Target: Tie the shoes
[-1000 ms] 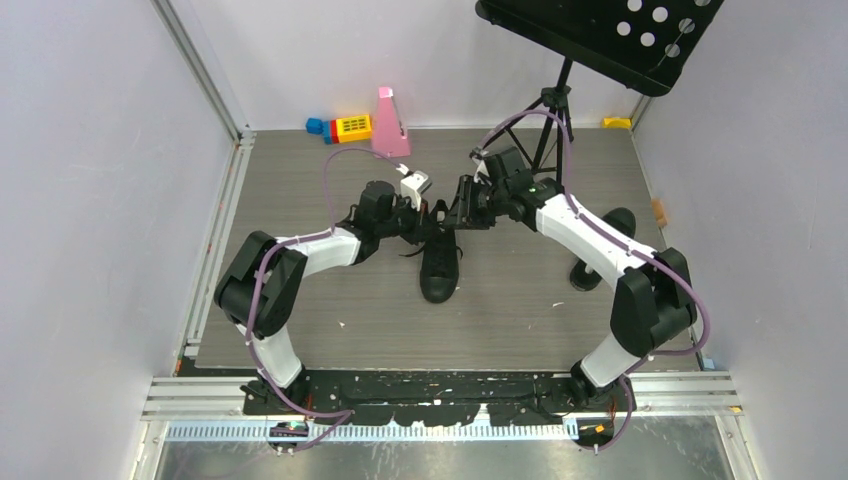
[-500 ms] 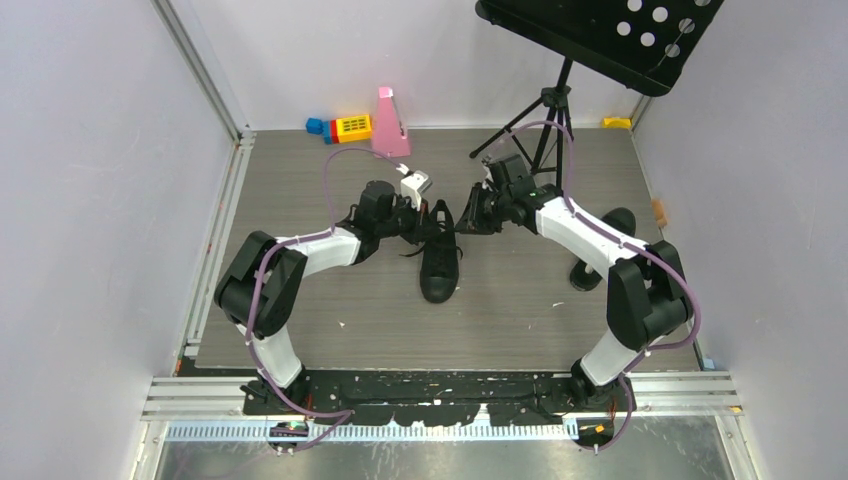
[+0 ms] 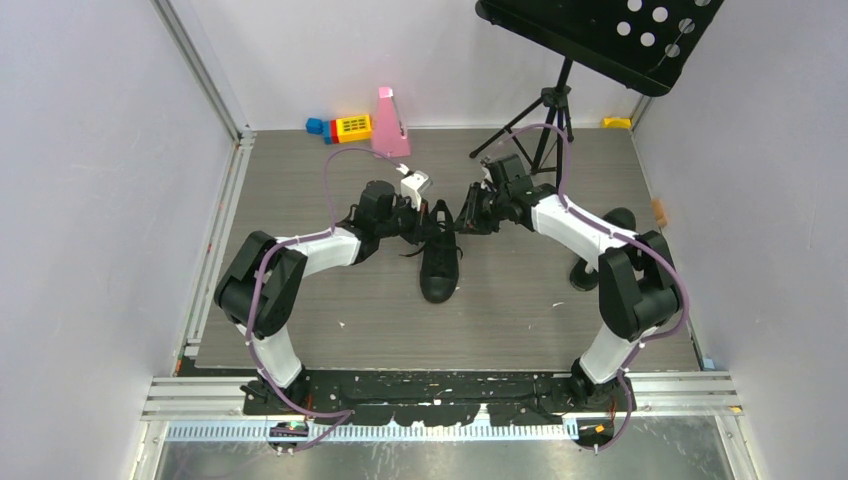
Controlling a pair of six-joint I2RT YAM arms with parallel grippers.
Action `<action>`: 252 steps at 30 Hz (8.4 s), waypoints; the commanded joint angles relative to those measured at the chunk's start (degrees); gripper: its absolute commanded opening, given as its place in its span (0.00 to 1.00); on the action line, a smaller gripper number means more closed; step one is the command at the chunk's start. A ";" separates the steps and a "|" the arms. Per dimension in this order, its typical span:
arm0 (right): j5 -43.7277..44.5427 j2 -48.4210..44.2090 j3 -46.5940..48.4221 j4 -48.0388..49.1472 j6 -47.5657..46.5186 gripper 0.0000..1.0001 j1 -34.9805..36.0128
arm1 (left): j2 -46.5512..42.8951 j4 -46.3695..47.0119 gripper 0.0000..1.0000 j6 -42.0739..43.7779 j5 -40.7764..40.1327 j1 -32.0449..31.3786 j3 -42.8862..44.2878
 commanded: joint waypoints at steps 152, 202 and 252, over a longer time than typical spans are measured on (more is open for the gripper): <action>-23.80 6.84 -7.70 44.42 0.51 0.00 -3.94 | -1.12 -1.76 0.01 -3.17 1.81 2.00 2.79; -22.84 5.19 -8.24 44.99 1.71 0.00 -3.90 | 0.88 -2.25 0.25 -21.38 0.92 0.42 3.50; -17.90 3.23 -9.82 44.15 8.59 0.00 -3.65 | 16.28 38.21 0.00 -43.47 6.76 1.34 1.68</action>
